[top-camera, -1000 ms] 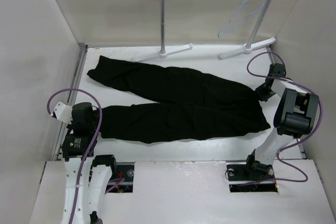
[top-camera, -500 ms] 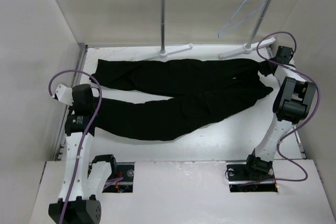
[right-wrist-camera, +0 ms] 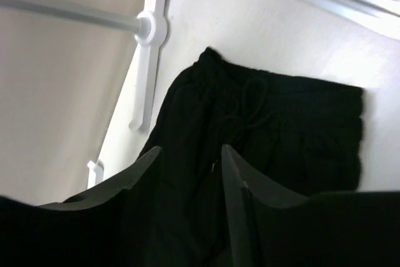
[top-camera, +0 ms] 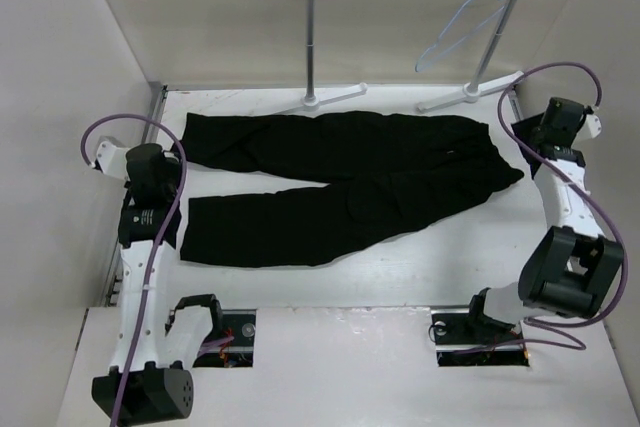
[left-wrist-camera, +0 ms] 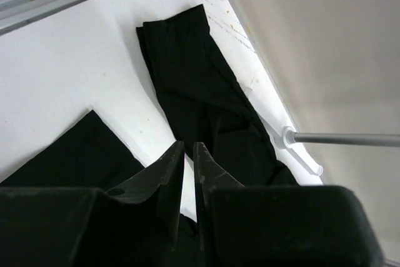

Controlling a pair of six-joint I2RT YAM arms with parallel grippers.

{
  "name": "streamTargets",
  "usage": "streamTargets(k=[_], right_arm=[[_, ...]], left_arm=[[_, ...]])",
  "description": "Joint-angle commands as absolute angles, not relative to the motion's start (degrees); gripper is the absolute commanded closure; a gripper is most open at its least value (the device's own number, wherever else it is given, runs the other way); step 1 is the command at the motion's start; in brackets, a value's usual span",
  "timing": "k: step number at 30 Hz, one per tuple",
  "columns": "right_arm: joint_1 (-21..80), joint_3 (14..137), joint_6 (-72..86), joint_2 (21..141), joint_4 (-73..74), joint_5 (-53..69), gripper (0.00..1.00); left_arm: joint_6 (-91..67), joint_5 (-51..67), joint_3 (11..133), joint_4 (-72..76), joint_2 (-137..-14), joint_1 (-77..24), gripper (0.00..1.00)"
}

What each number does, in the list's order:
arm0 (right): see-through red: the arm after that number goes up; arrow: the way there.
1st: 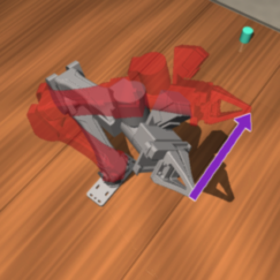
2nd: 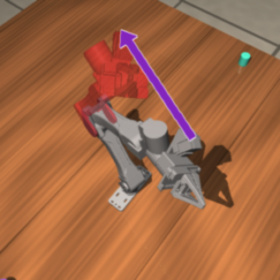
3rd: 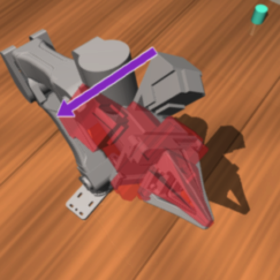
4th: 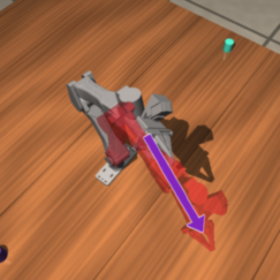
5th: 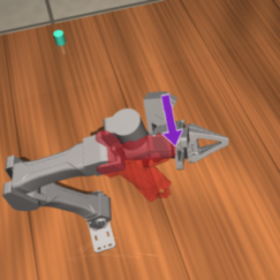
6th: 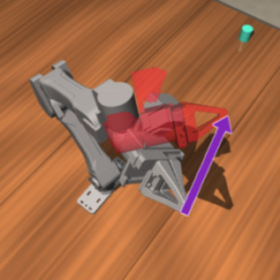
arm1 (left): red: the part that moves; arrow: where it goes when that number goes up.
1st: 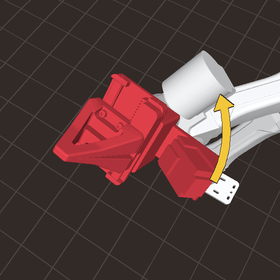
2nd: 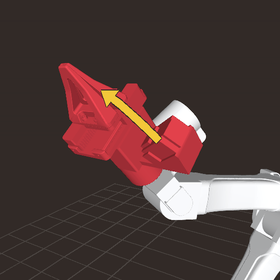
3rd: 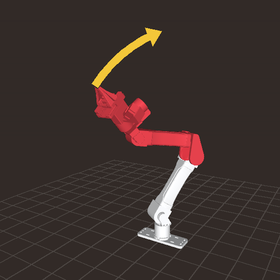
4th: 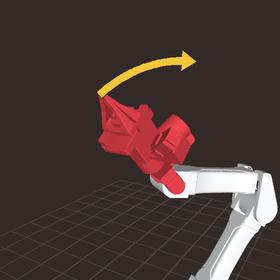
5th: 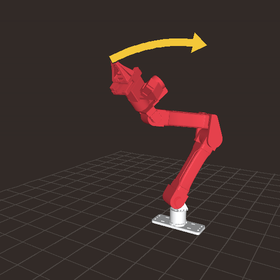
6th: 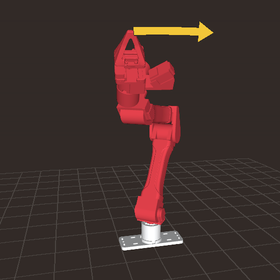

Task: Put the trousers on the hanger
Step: Flatten out the trousers at the center of the board.

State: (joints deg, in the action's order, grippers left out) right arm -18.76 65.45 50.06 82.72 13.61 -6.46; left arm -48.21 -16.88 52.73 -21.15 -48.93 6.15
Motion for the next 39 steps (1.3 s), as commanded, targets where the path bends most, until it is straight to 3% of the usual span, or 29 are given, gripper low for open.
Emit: streamTargets(k=[1,3,9,13,17,18,23,26,35,39], right_arm=[[-21.04,61.09,46.33,82.97,20.73,-11.86,0.58],[-21.67,60.82,44.48,83.32,22.14,-12.65,0.6],[-21.05,67.05,39.47,89.82,28.21,-9.94,0.25],[-20.7,69.95,37.44,92.98,30.85,-9.06,0.23],[-18.25,72.24,37.53,95.79,32.43,-10.02,0.26],[-17.8,72.68,37.53,96.24,32.61,-10.19,0.31],[-16.83,71.11,37.88,96.06,32.61,-12.57,0.76],[-16.83,67.17,41.47,93.71,32.26,-12.48,0.94],[-16.04,52.13,47.19,73.85,27.25,-16.09,0.97],[-15.95,49.22,47.28,71.98,25.05,-14.51,0.97]], left_arm=[[-48.17,-16.26,49.5,-19.69,-48.77,7.08,0.88],[-47.81,-16.0,46.77,-20.21,-50.88,6.81,0.84],[-46.14,-9.32,43.16,-21.53,-58.97,8.92,0.58],[-45.88,-10.8,41.49,-21.53,-59.94,8.75,0.45],[-46.05,-10.99,39.73,-21.71,-62.66,8.92,0.39],[-46.14,-10.99,39.55,-21.8,-63.36,9.01,0.39],[-45.62,-12.04,39.9,-22.94,-65.47,9.36,0.37],[-45.97,-11.43,39.29,-23.73,-66.44,10.59,0.37],[-43.25,-13.0,44.2,-24.44,-70.38,11.3,0.35],[-42.19,-13.27,49.03,-21.27,-76.54,10.33,0.34]])
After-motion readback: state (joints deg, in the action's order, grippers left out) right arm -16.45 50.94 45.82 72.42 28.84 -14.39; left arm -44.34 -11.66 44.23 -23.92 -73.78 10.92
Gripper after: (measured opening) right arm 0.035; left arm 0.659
